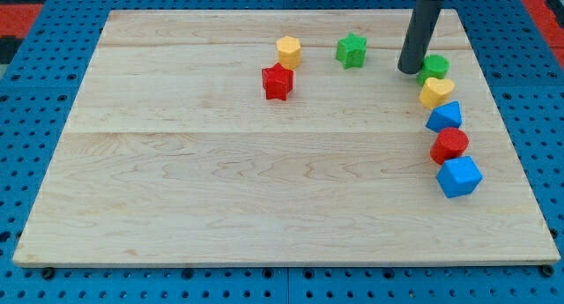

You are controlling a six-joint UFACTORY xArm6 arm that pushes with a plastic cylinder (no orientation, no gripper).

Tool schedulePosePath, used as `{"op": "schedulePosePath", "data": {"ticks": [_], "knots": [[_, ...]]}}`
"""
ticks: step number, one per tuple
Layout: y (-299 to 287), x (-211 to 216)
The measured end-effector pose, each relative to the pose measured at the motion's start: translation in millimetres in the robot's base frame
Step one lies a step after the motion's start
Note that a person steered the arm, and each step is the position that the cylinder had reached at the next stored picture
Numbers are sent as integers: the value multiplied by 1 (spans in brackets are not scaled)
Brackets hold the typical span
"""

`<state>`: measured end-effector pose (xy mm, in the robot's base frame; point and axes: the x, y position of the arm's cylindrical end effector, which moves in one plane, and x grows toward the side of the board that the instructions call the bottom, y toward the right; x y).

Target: Move your arm closer to the yellow heart

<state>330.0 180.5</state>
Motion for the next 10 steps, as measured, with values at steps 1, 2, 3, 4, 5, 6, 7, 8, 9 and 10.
{"op": "schedulePosePath", "data": {"ticks": [1,2,3,4,5,6,7,8,9,10], "knots": [[0,0],[-2,-3],[-5,-6],[-17,-6],[-18,0],[-18,17],[-18,36],[-18,51],[-18,58],[-17,61]]}}
